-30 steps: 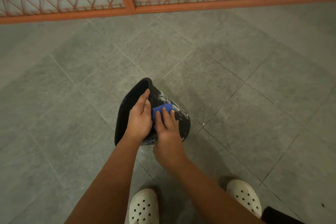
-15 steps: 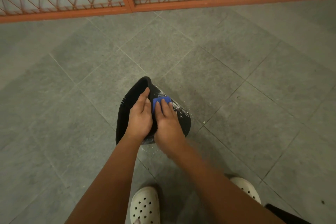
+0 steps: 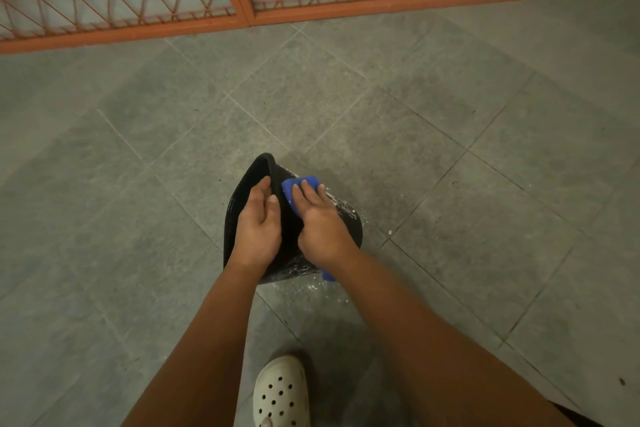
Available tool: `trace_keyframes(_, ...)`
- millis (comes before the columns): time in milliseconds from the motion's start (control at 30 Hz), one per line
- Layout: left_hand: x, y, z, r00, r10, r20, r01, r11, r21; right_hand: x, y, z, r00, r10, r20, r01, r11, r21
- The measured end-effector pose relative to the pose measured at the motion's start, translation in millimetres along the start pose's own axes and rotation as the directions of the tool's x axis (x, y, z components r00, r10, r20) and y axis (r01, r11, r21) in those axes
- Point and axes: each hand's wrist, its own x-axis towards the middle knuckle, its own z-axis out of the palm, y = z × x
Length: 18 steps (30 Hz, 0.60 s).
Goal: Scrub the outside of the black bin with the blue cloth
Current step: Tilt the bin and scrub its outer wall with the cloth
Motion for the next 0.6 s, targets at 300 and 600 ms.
trace_keyframes(300,-9.3,12.8,12.2,0.995,-0.098,-0.025,0.101,0.986,0.13,-24.4,-2.1,25.0,0.993,0.055,-0.109,-0.059,0.998,-0.029)
trace_keyframes(600,-7.4,7.4,6.7,0.981,-0.187,-0.055,0.19,0.979,0.073,-45.5,31.8,41.5,0.974,0.027,-0.226,-0.015,0.998,0.056)
